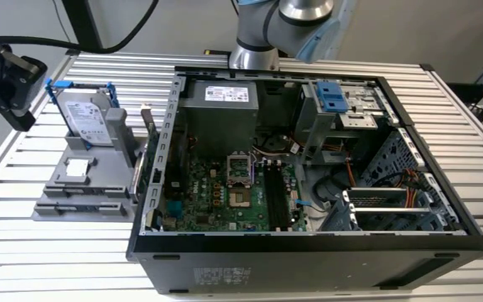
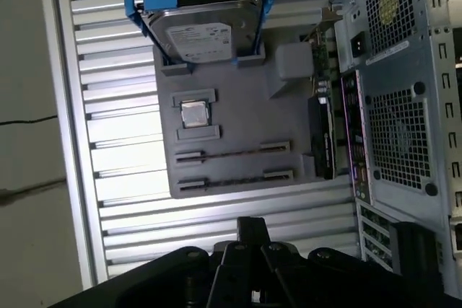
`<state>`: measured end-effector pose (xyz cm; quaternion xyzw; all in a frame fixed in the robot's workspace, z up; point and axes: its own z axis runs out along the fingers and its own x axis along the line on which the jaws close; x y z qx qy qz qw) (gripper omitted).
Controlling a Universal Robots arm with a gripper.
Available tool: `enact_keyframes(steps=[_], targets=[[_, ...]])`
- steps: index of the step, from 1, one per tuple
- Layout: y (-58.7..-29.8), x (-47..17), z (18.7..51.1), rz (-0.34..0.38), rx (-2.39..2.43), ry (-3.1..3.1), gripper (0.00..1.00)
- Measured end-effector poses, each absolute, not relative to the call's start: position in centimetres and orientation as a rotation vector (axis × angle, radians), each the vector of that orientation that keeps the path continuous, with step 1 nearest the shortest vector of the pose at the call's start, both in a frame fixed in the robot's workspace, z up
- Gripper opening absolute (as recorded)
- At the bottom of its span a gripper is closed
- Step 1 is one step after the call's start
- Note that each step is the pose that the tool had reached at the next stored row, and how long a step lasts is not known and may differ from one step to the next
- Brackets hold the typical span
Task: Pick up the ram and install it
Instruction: 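Reach for the ram, then pick up the ram and move it above insertion slot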
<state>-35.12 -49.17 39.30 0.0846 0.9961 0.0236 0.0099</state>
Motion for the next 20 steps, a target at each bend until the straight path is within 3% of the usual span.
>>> enact_keyframes(steps=[20], targets=[[-49.17,-35.12,39.30,0.069,0.657,3.045,0.00]])
